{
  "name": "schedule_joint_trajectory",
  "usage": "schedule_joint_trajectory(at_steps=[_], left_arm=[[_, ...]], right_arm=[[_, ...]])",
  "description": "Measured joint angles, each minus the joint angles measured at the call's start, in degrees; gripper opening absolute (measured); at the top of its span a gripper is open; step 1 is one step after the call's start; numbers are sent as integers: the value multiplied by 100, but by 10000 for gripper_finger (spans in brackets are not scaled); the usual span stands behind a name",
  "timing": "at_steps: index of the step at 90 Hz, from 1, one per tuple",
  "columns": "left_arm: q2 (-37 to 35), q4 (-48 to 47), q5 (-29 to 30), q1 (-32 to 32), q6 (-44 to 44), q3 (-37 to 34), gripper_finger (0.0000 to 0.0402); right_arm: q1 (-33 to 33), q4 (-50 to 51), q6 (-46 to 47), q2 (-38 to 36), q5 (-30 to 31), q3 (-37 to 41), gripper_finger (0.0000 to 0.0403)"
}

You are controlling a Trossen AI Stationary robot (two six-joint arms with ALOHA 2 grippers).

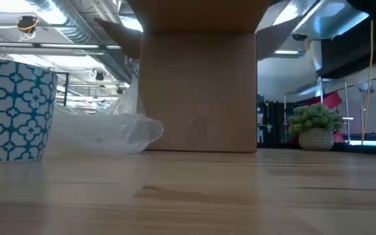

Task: Wrap mug
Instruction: Wrap the mug with the bubble wrap

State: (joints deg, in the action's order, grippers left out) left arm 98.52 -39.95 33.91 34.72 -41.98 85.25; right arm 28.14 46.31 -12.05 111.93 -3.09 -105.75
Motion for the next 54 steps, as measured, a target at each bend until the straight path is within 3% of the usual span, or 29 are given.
schedule_joint_trajectory(at_steps=[19, 29, 41, 54], left_arm=[[0, -17, -3, -2, 119, 0, 78], [-1, -19, -4, 0, 165, 0, 78], [-2, -33, -4, 0, 177, 0, 78], [-2, -50, -4, 0, 177, 0, 78]], right_arm=[[-80, 329, 70, -551, -68, -168, 237], [-79, 556, 20, -1094, -631, 15, 236], [-75, 61, 218, -2065, -972, 1037, 236], [-153, -879, 495, -3578, -966, 2811, 236]])
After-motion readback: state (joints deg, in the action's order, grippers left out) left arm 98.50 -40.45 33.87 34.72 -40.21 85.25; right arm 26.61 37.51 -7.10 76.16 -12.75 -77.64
